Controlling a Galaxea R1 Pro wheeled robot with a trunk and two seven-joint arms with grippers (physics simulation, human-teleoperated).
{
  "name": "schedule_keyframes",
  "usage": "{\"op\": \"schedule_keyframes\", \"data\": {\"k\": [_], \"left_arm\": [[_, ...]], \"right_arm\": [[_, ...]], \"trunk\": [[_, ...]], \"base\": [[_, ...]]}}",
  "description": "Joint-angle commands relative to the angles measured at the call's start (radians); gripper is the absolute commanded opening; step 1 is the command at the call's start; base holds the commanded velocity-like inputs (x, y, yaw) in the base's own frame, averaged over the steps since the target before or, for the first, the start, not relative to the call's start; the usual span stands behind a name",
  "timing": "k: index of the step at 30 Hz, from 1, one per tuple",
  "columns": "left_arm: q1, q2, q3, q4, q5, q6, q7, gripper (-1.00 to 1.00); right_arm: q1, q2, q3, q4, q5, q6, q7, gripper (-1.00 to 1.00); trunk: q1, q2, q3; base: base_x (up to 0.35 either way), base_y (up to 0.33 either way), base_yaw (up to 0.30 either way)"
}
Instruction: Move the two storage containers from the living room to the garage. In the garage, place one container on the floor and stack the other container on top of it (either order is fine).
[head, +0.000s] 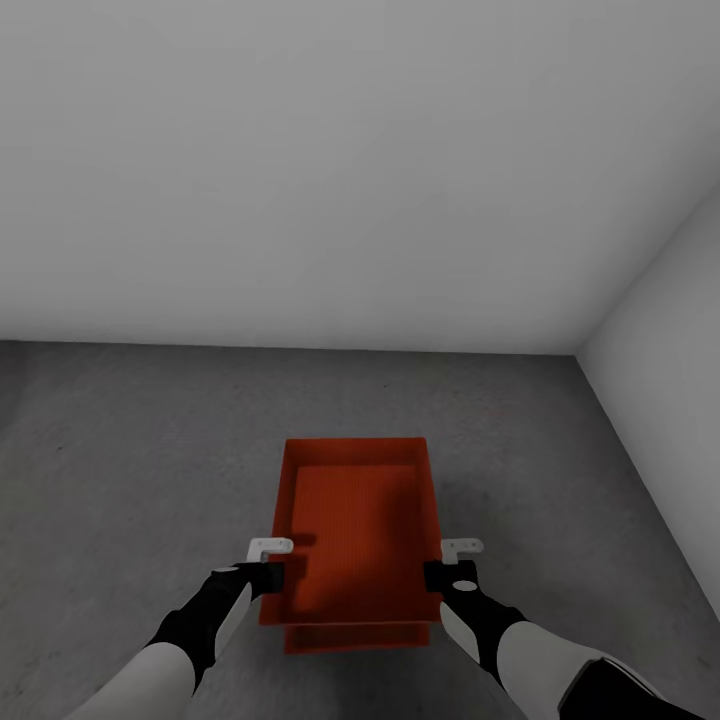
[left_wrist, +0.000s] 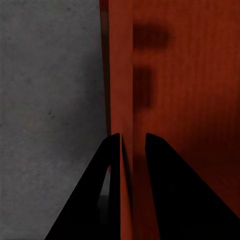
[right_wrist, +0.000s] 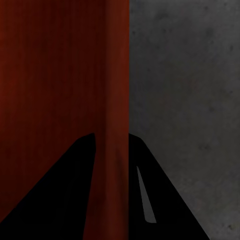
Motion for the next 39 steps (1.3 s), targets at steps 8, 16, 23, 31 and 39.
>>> {"op": "schedule_keyframes", "data": {"k": [8,16,23,31,39], "left_arm": [[0.000,0.001,0.011,-0.001,-0.001,0.007,0.003,-1.00],[0.000,0.001,0.011,-0.001,-0.001,0.007,0.003,-1.00],[0.000,0.000,0.012,-0.001,-0.001,0.008,0.004,-1.00],[0.000,0.000,0.012,-0.001,-0.001,0.008,0.004,-1.00],[0.000,0.000,0.012,-0.001,-0.002,0.008,0.004,-1.00]], "right_arm": [[-0.001,-0.010,-0.033,-0.001,0.008,-0.021,-0.065,-1.00],[-0.001,-0.010,-0.033,-0.001,0.008,-0.021,-0.065,-1.00],[-0.001,-0.010,-0.033,-0.001,0.008,-0.021,-0.065,-1.00],[-0.001,-0.010,-0.033,-0.001,0.008,-0.021,-0.065,-1.00],[-0.001,-0.010,-0.034,-0.001,0.008,-0.021,-0.065,-1.00]], "trunk": [[0.000,0.000,-0.001],[0.000,0.000,-0.001],[0.000,0.000,-0.001],[0.000,0.000,-0.001],[0.000,0.000,-0.001]], "base": [[0.000,0.000,0.000],[0.000,0.000,0.000],[0.000,0.068,0.000],[0.000,0.050,0.000],[0.000,0.003,0.000]]}}
